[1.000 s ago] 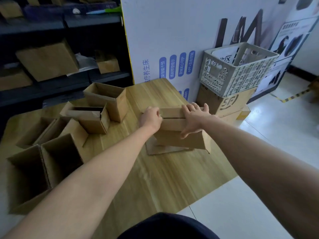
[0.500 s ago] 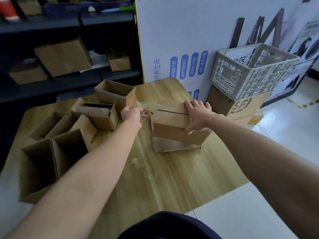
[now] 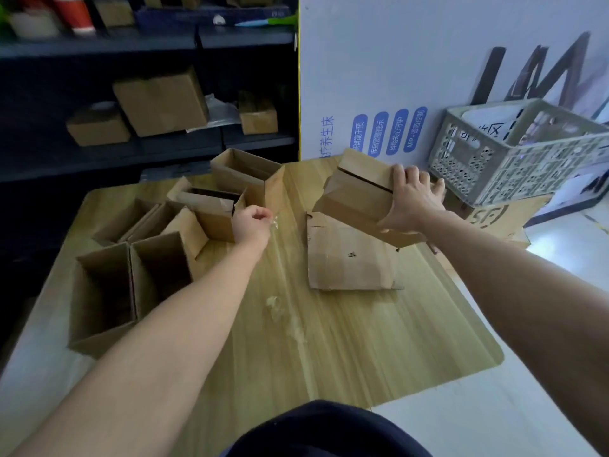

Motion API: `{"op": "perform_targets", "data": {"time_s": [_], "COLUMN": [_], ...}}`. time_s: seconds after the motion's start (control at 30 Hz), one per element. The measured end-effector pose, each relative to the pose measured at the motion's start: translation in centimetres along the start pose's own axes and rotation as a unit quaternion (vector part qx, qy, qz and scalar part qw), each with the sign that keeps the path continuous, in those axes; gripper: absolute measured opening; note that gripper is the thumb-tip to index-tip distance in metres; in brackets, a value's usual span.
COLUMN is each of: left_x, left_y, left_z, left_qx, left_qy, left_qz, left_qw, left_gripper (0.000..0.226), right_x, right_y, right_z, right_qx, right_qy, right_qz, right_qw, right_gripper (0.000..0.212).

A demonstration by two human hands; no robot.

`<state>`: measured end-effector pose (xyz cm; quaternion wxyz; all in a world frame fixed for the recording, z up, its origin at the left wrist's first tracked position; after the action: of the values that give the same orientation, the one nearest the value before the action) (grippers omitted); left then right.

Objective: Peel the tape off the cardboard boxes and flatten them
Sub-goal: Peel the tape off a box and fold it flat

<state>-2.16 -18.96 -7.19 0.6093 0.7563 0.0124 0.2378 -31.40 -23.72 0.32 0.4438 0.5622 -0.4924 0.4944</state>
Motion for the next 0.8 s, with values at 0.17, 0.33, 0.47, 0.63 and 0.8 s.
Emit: {"op": "perform_targets", "data": {"time_s": [0.17, 0.33, 0.47, 0.63, 0.8], "left_x": [-4.6, -8.0, -8.4, -9.0, -9.1], "left_y": [-5.6, -13.7, -15.4, -14.9, -15.5], "left_z": [-2.7, -5.8, -6.7, -6.4, -6.3], "left_qx": [-0.023, 0.074, 0.139, 0.138, 0.153], "left_qy": [-0.163, -0.238, -0.234, -0.229, -0.248], "left_qz": [0.179, 0.28, 0.336, 0.424, 0.447], "left_qw": [0.97, 0.927, 0.902, 0.866, 0.846], "left_gripper": [0.016, 0.014, 0.059, 0.065, 0.074], "right_x": [-1.0, -2.4, -2.9, -3.7, -4.6], "right_y": [-0.9, -1.2, -1.8, -3.2, -4.4], "right_z": [-0.6, -0.9, -1.0, -1.2, -1.9], "right_qx": [0.012, 0.035, 0.061, 0.094, 0.113], "right_qy": [0.007, 0.001, -0.001, -0.008, -0.029], "right_qz": [0.003, 0.012, 0.017, 0.014, 0.009], "right_qw": [1.0, 0.999, 0.998, 0.995, 0.993], "right_gripper": [0.114, 0.113, 0.116, 0.121, 0.122]}}
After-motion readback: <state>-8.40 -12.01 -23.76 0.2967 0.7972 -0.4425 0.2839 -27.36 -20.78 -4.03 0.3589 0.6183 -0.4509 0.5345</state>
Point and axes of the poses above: each hand's wrist, its own z-axis towards the middle knuckle, its own x-axis out of the back of the hand, y = z × x, the point moved 8 cm from there along z, towards the middle knuckle, and after that the axes turned 9 degrees about -y, right-handed, at the moved point
